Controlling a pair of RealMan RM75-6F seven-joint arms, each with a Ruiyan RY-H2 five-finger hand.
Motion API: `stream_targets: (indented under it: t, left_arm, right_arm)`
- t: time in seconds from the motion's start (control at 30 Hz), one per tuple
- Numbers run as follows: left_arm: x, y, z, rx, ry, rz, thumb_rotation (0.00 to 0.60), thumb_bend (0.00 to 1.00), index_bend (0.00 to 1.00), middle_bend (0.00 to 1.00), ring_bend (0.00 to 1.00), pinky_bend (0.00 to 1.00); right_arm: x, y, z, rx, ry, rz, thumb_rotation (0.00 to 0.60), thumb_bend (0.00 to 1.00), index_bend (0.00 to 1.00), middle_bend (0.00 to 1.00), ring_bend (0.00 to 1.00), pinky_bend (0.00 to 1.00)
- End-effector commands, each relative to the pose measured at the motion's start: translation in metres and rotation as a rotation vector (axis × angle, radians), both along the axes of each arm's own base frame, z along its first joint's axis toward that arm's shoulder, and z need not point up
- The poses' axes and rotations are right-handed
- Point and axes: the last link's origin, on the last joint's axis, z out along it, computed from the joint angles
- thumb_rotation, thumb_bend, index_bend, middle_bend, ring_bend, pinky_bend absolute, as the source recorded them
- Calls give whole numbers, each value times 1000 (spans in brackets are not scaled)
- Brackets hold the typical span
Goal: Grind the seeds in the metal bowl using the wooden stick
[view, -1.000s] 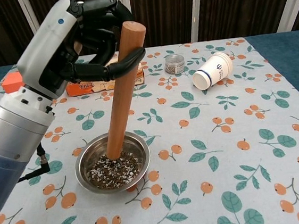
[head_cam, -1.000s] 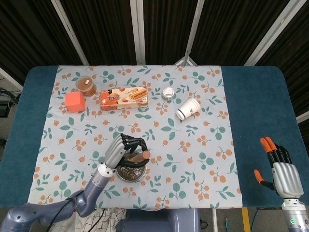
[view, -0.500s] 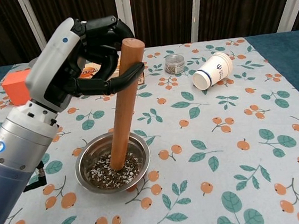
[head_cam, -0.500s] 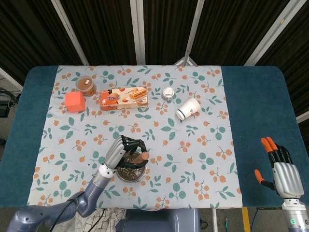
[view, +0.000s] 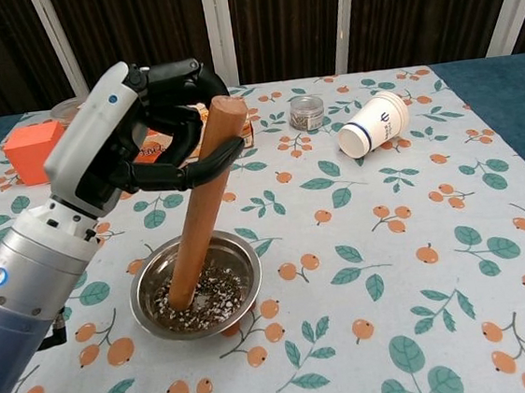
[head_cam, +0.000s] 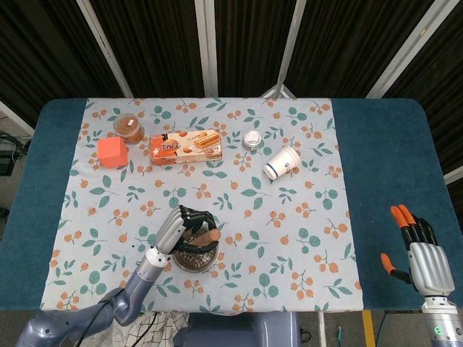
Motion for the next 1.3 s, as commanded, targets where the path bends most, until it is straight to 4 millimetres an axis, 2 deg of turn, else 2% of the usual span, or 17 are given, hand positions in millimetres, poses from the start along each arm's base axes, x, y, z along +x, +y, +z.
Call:
stream_targets:
  t: [0.03, 0.2, 0.33, 0.8, 0.93, 1.3]
  left_arm:
    - [5, 1, 2, 10, -15, -13, 600, 607, 631, 739, 834, 920]
    - [16, 1, 6, 21, -37, -34, 600, 607, 631, 739, 833, 920]
    - [20, 0, 0, 8, -36, -44, 600, 607, 631, 739, 834, 920]
    - [3, -3, -14, -5, -32, -47, 600, 607, 634, 738, 833, 920]
    - [1, -2, -13, 0, -37, -50, 600, 607, 634, 737, 833, 920]
    - [13, 1, 1, 39, -86, -89, 600, 607, 634, 733, 833, 920]
  right_arm:
    - [0, 0, 0, 0, 0, 1, 600, 367, 0, 0, 0, 0]
    - [0, 0, 0, 0, -4, 1, 600, 367, 0, 0, 0, 0]
    - [0, 0, 0, 5, -13, -2, 600, 367, 0, 0, 0, 0]
    - [0, -3, 0, 5, -43, -12, 600, 367, 0, 0, 0, 0]
    - [0, -3, 0, 3, -41, -12, 600, 367, 0, 0, 0, 0]
    - [0, -2, 0, 4, -40, -13, 600, 367, 0, 0, 0, 0]
